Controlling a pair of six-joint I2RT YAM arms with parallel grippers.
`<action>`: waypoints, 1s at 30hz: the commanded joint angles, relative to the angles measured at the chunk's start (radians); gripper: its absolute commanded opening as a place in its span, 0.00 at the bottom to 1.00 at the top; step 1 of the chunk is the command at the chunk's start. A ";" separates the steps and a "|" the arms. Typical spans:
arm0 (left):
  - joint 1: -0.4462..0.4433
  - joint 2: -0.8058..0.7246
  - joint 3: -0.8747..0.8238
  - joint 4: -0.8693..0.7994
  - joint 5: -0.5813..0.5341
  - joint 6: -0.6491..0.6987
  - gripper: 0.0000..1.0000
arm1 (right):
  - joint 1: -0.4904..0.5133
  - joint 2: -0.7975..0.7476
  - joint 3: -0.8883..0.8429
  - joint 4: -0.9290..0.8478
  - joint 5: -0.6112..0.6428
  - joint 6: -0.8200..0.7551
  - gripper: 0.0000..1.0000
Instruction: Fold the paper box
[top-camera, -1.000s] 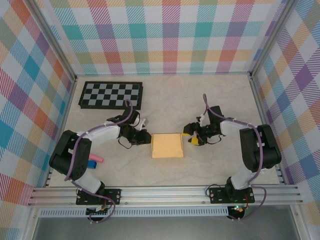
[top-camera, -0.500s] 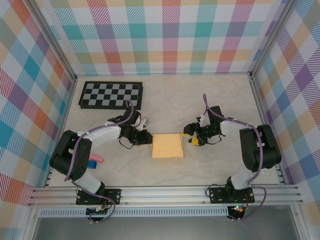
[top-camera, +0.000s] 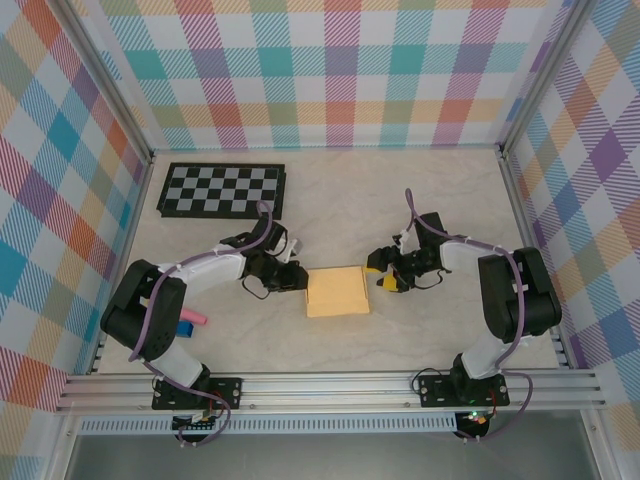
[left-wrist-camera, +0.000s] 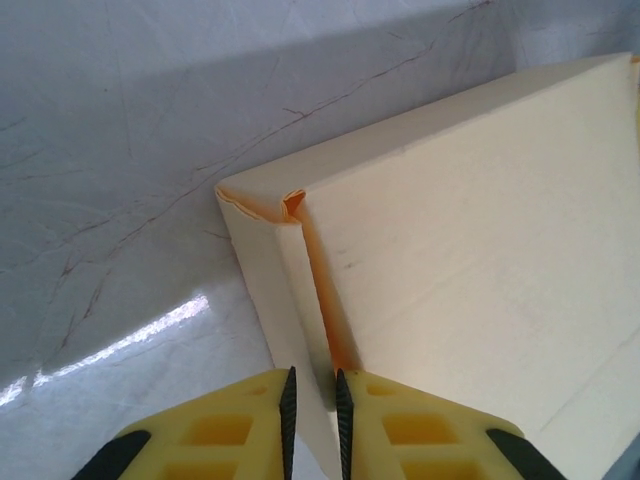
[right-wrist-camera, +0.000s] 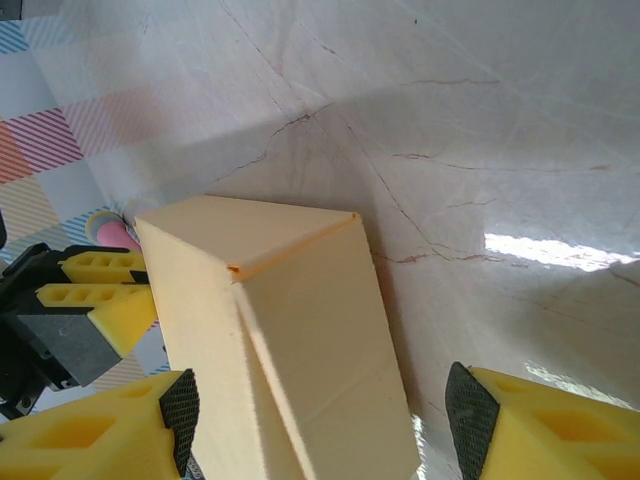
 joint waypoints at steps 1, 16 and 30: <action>-0.010 0.014 0.032 -0.036 -0.050 0.013 0.14 | 0.003 0.002 0.019 -0.026 -0.004 -0.029 0.69; -0.013 -0.011 0.028 -0.002 -0.061 -0.006 0.24 | 0.006 -0.058 -0.013 -0.030 0.002 -0.020 0.68; -0.003 -0.066 -0.034 0.055 0.025 0.014 0.51 | 0.080 -0.007 -0.006 -0.030 -0.029 -0.049 0.58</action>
